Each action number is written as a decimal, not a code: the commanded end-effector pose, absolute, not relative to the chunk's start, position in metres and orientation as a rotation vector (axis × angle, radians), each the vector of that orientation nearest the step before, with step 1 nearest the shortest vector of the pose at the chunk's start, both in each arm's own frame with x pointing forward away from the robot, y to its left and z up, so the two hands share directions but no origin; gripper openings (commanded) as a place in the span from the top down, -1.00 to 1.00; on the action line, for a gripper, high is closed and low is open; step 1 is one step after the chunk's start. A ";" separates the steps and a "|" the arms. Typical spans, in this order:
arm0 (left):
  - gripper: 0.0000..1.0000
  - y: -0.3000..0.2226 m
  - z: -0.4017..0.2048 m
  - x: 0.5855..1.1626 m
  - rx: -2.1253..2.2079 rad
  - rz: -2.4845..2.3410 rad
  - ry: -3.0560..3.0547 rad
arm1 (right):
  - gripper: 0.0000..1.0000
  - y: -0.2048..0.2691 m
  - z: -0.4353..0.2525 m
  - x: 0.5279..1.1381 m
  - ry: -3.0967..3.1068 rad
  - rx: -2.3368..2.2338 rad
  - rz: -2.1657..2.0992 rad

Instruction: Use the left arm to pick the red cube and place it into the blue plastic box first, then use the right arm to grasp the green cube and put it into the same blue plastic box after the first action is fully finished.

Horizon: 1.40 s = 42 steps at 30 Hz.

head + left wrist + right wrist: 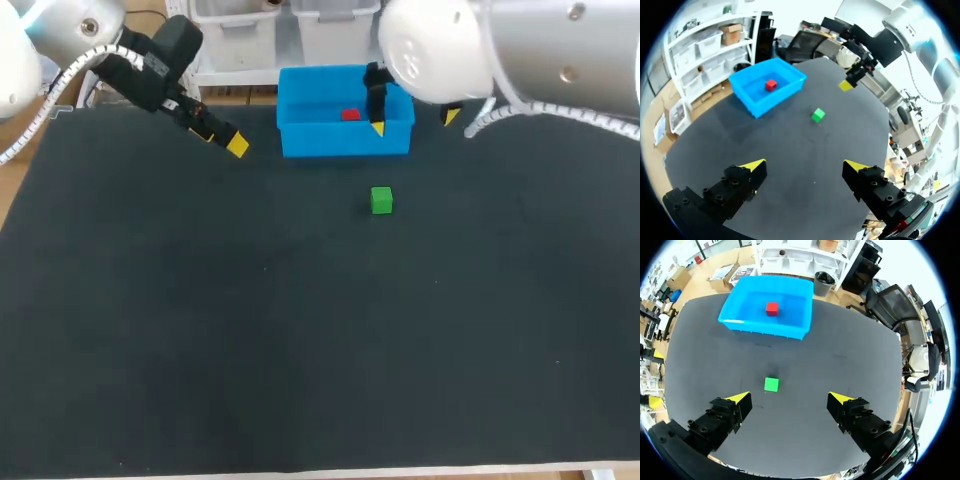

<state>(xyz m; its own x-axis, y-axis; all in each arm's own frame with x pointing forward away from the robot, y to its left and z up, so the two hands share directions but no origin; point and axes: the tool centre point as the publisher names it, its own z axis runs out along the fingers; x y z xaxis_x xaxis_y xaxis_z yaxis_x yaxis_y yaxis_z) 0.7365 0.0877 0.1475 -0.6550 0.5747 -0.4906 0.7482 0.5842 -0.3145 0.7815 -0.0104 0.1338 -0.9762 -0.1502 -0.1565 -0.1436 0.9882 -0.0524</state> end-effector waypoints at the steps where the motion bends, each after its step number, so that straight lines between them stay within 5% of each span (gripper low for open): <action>1: -1.00 0.089 0.146 0.736 1.078 -0.726 2.474 | -1.00 -0.004 0.134 0.789 3.020 -0.187 -0.072; 42: -1.00 0.089 0.146 0.736 1.078 -0.726 2.474 | -1.00 0.014 0.140 0.791 3.005 -0.091 0.043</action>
